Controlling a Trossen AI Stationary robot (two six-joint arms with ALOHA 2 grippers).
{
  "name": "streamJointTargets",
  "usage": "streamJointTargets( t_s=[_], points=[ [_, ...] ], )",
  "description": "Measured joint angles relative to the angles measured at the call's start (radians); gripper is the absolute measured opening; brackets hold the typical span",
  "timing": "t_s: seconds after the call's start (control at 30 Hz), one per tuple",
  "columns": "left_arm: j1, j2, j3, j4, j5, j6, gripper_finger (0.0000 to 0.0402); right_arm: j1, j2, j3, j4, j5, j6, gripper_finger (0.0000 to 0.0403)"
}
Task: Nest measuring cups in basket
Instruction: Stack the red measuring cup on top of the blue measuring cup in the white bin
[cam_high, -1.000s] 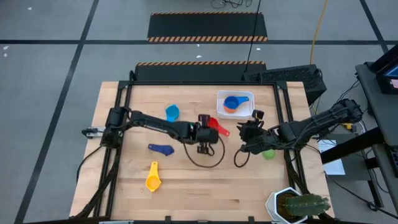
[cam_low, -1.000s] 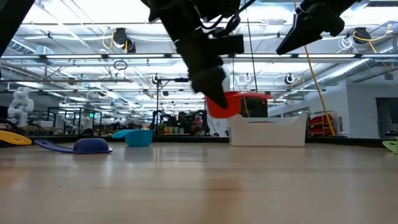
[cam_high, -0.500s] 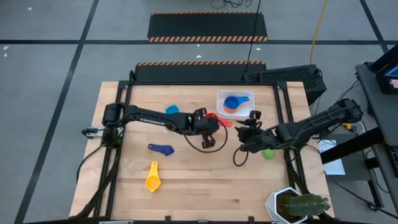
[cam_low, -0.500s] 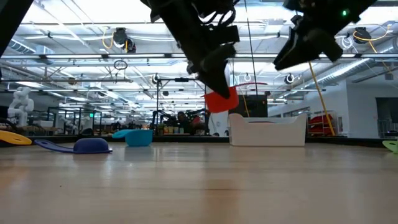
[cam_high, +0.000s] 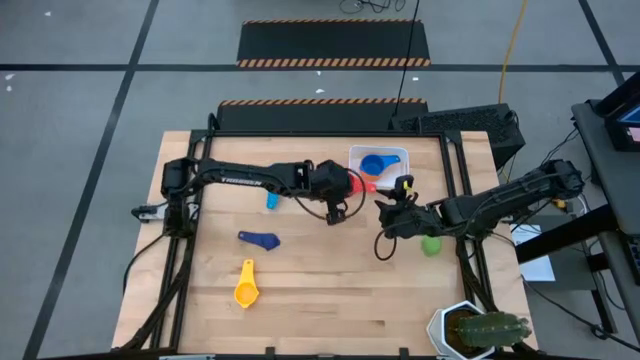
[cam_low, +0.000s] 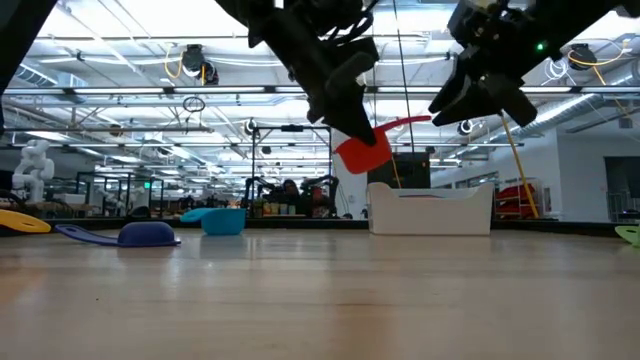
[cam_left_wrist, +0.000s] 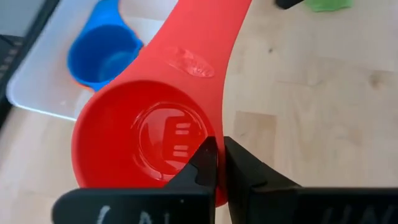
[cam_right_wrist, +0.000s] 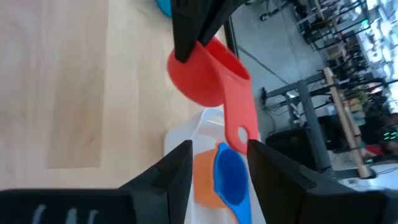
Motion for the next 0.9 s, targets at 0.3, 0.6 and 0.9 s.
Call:
streamJointTargets(
  t_s=[0.3, 0.6, 0.9],
  points=[
    [0.010, 0.000, 0.000, -0.005, 0.122, 0.010, 0.0008, -0.005, 0.000, -0.168, 0.388, 0.029, -0.432, 0.0148],
    [0.013, 0.000, 0.000, -0.011, 0.123, 0.033, 0.0021, -0.017, 0.000, -0.238, 0.630, 0.012, -0.664, 0.0109],
    [0.031, 0.001, 0.000, 0.092, 0.038, 0.110, 0.0022, -0.068, 0.000, -0.237, 0.680, 0.008, -0.305, 0.0094]
  ],
)
